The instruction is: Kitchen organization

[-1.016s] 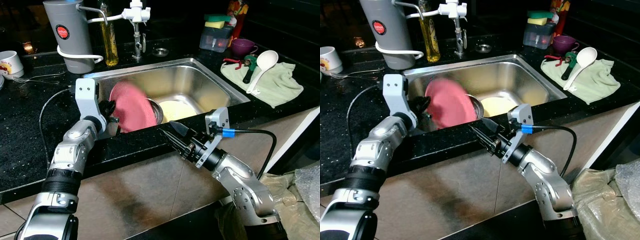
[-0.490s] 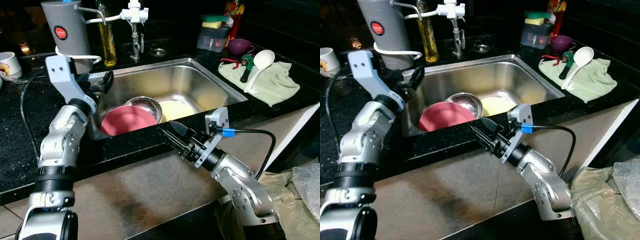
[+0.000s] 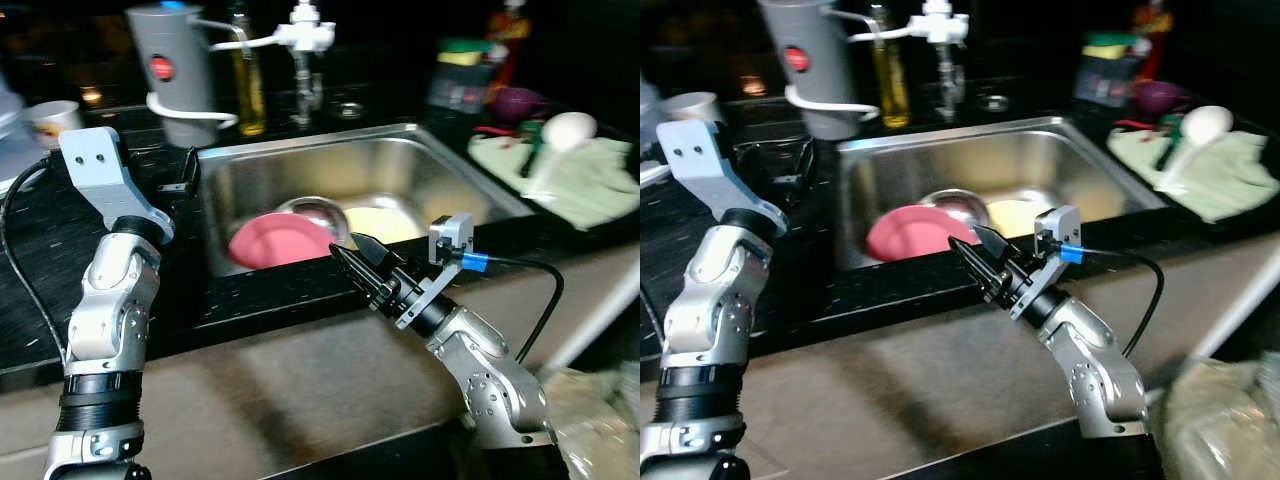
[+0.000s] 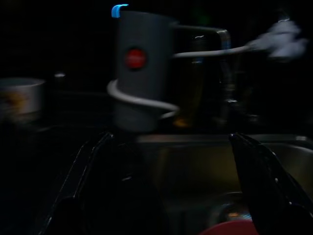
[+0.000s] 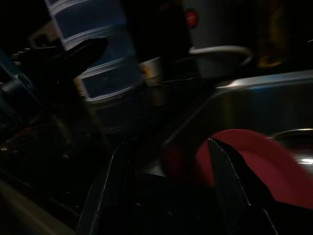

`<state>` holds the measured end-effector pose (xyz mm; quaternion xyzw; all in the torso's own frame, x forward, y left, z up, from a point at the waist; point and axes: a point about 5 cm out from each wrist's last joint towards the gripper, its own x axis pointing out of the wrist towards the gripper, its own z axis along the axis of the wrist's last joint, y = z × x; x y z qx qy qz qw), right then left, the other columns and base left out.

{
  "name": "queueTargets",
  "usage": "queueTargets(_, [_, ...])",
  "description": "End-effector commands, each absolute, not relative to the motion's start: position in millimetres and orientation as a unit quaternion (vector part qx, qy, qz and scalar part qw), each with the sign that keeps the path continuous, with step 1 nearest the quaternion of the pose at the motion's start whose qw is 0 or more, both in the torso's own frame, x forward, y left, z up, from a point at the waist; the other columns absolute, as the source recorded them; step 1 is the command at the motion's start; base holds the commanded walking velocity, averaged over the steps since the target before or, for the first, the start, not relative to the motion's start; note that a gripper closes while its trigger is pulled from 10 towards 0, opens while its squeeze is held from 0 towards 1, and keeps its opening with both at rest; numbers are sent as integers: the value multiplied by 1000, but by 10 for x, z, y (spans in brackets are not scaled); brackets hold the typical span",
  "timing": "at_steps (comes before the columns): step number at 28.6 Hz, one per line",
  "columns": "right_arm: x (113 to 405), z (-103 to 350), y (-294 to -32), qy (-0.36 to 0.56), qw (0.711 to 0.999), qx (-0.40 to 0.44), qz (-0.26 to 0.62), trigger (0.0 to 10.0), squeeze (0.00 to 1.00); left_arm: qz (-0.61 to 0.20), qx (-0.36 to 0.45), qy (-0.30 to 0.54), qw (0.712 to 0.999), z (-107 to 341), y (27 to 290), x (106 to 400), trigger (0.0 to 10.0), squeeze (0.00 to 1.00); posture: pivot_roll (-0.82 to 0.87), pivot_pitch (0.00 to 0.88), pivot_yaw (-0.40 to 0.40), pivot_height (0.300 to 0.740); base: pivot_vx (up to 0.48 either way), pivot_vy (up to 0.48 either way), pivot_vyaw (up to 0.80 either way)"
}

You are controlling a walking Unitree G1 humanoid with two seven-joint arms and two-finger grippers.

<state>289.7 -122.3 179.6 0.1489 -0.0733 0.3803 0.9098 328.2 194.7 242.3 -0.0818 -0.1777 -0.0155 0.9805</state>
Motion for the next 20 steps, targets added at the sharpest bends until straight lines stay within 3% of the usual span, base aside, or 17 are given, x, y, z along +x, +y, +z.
queueTargets(1, [2901, 1757, -1220, -69, 910, 155, 379, 10000, 0, -24, -84, -160, 983, 2341, 1848, 3265, 10000, 0, 16, 29, 6, 740, 0, 0, 800])
queueTargets(5, [2900, 1740, -1213, -66, 910, 158, 378, 10000, 0, -41, -84, -152, 984, 2300, 1741, 3256, 10000, 0, 15, 27, 7, 740, 0, 0, 758])
queueTargets(10, [2946, 1682, -1240, -50, 919, 161, 356, 10000, 0, -83, -78, -137, 984, 2220, 1525, 3223, 10000, 0, 11, 19, 14, 740, 0, 0, 0])
queueTargets(20, [2961, 1660, -1256, -51, 921, 175, 345, 10000, 0, -120, -84, -127, 981, 2103, 1356, 3093, 10000, 0, 16, 21, 14, 740, 0, 0, 0])
